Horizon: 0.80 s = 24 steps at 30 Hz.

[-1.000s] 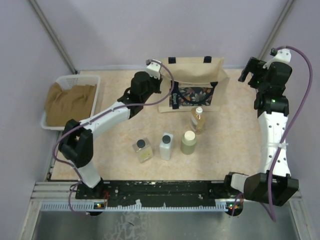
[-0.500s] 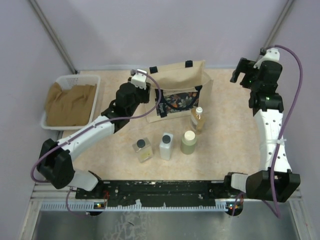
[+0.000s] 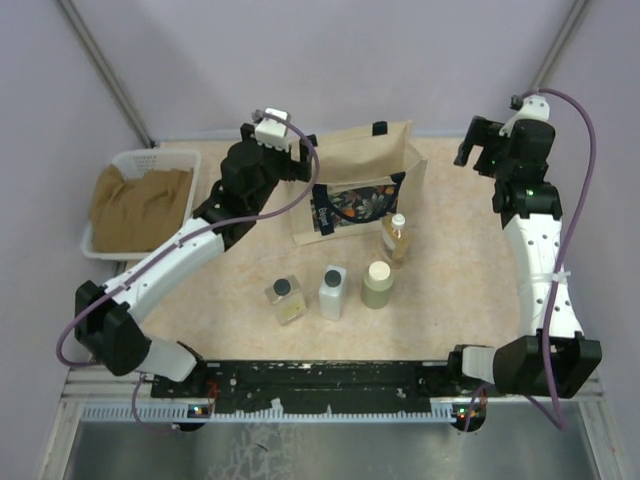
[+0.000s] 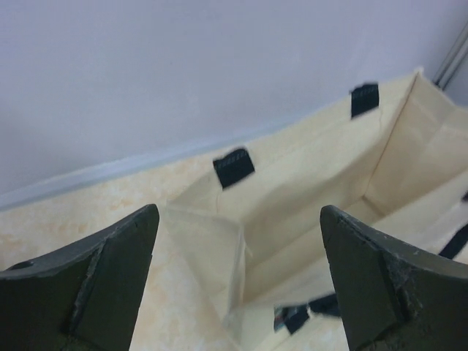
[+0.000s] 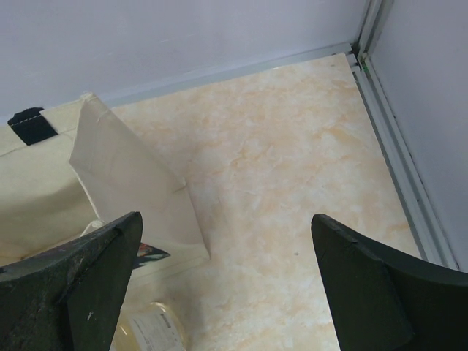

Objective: Place the personal care products into the canvas bag

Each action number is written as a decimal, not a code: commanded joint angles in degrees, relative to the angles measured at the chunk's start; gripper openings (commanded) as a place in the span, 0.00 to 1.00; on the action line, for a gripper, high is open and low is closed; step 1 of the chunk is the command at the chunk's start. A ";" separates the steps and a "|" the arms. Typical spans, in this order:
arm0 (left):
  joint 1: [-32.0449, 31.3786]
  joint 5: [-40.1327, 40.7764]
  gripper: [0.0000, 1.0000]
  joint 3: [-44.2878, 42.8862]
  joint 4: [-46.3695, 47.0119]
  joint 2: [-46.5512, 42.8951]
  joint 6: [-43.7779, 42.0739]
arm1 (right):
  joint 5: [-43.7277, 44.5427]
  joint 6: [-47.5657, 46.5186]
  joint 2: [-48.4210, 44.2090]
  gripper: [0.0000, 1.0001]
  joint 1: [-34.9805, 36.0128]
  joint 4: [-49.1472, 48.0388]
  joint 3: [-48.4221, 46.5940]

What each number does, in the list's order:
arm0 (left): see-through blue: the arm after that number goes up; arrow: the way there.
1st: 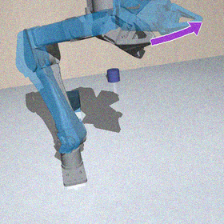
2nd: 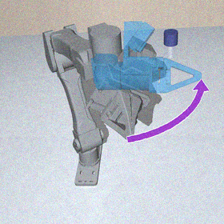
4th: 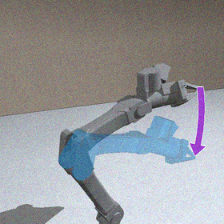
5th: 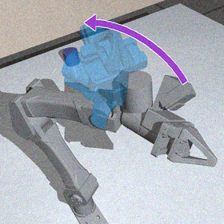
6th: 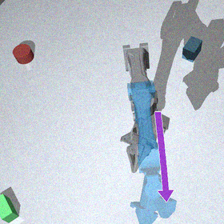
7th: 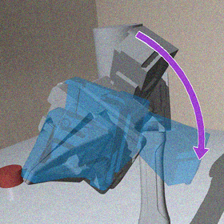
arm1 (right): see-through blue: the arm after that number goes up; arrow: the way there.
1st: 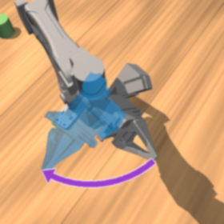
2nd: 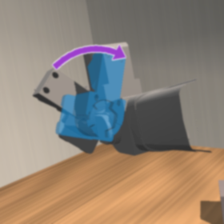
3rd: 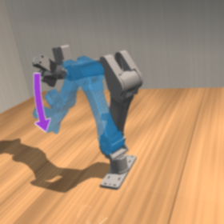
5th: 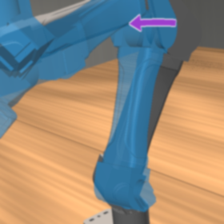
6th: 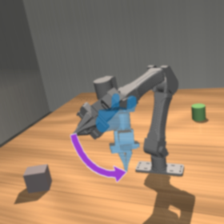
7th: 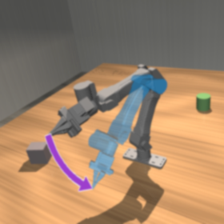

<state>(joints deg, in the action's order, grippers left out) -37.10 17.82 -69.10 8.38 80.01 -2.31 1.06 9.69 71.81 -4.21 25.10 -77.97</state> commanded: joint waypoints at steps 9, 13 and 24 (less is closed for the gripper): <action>3.17 -0.31 0.99 -31.50 -22.76 26.06 5.66 | -0.28 0.09 1.12 0.99 0.91 0.05 -4.46; 3.18 1.03 0.99 -32.46 -26.39 27.68 6.52 | -0.52 0.07 3.67 0.99 0.92 0.77 -5.65; 3.13 -1.81 0.99 -26.60 -23.16 15.14 6.29 | 1.44 0.61 26.34 0.99 0.88 -18.27 -5.04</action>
<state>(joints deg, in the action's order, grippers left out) -33.98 18.65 -95.85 -16.29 102.94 3.25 2.50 10.11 88.09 -4.12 14.50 -80.40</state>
